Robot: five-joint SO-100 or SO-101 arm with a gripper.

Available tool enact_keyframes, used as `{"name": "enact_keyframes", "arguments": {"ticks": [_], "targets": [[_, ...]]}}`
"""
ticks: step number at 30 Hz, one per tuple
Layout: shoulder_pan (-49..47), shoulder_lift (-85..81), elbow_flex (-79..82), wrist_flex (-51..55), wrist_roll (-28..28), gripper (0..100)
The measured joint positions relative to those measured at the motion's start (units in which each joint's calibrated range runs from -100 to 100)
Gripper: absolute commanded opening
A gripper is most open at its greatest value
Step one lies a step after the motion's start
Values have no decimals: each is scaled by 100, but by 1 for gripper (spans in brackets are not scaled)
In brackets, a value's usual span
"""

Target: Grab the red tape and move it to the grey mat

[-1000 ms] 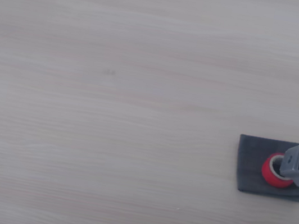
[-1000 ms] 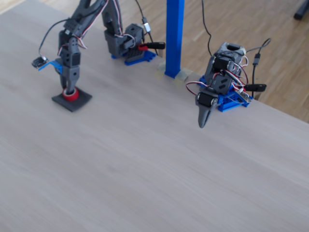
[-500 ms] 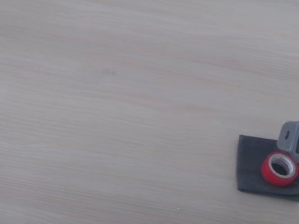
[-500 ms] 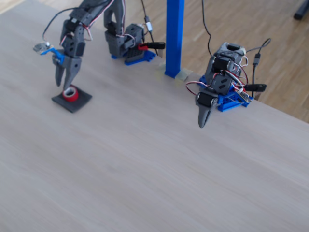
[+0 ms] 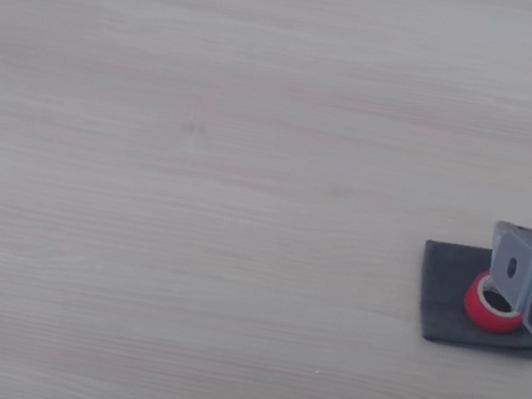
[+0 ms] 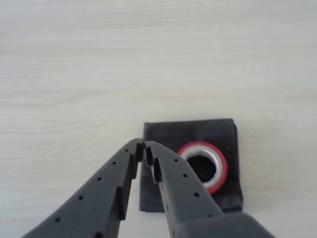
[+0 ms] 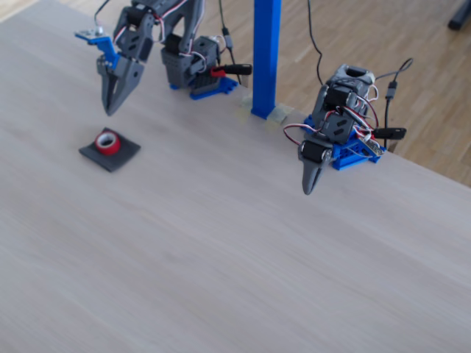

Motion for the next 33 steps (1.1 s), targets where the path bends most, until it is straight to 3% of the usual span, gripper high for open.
{"name": "enact_keyframes", "arguments": {"ticks": [11,23,33], "targets": [[-25,-2723,2390,0,5,2],[91,-4396,3948,33,-119,2],[331,-5096,3957,1941,-269,2]]}}
